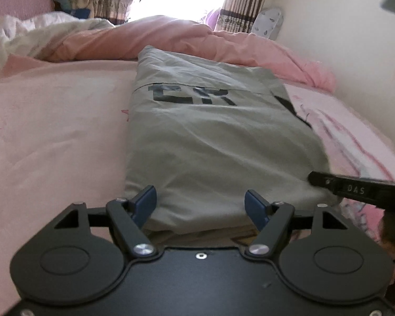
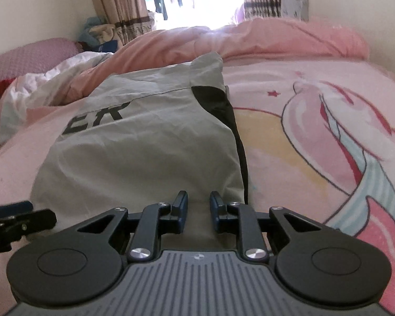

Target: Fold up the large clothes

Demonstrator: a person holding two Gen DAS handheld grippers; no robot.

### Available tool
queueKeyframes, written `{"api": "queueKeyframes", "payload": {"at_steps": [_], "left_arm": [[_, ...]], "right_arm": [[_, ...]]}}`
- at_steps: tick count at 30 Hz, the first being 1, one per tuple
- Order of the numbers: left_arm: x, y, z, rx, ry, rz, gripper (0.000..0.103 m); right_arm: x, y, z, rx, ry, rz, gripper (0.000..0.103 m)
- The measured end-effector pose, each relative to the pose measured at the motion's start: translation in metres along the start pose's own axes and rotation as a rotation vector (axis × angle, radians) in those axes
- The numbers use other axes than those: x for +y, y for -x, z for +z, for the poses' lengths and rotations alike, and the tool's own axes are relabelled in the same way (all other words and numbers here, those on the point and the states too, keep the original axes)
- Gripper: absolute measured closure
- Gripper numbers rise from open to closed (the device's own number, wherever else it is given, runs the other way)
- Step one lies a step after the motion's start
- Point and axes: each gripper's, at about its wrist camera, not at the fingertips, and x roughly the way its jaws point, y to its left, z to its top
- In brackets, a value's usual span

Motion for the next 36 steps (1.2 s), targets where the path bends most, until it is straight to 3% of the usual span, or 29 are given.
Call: {"api": "queueKeyframes", "payload": {"at_steps": [6, 9, 11, 13, 16, 23, 31, 36], "left_arm": [[-0.003, -0.001, 0.004, 0.011, -0.009, 0.019, 0.027], [-0.005, 0.013, 0.013, 0.032, 0.024, 0.026, 0.027], [-0.008, 0.033, 0.016, 0.029, 0.048, 0.025, 0.022], [-0.013, 0.058, 0.015, 0.023, 0.055, 0.034, 0.011], [-0.025, 0.098, 0.008, 0.020, 0.034, 0.067, 0.000], [-0.041, 0.161, -0.022, 0.040, 0.063, 0.117, 0.000], [-0.048, 0.187, -0.055, 0.100, 0.070, 0.172, 0.000], [-0.047, 0.185, -0.061, 0.130, 0.076, 0.161, 0.000]], "right_arm": [[0.003, 0.001, 0.000, -0.015, 0.032, -0.016, 0.077], [0.004, 0.014, 0.007, 0.010, 0.022, -0.017, 0.065], [0.005, 0.035, 0.010, 0.000, -0.011, -0.013, 0.055], [0.007, 0.061, 0.013, -0.022, -0.026, -0.020, 0.039], [0.013, 0.107, 0.010, -0.056, -0.012, -0.018, 0.031], [0.026, 0.179, -0.017, -0.061, 0.039, -0.064, 0.023], [0.023, 0.203, -0.042, -0.011, 0.033, -0.089, 0.023], [0.025, 0.203, -0.054, 0.025, 0.038, -0.095, 0.023]]}}
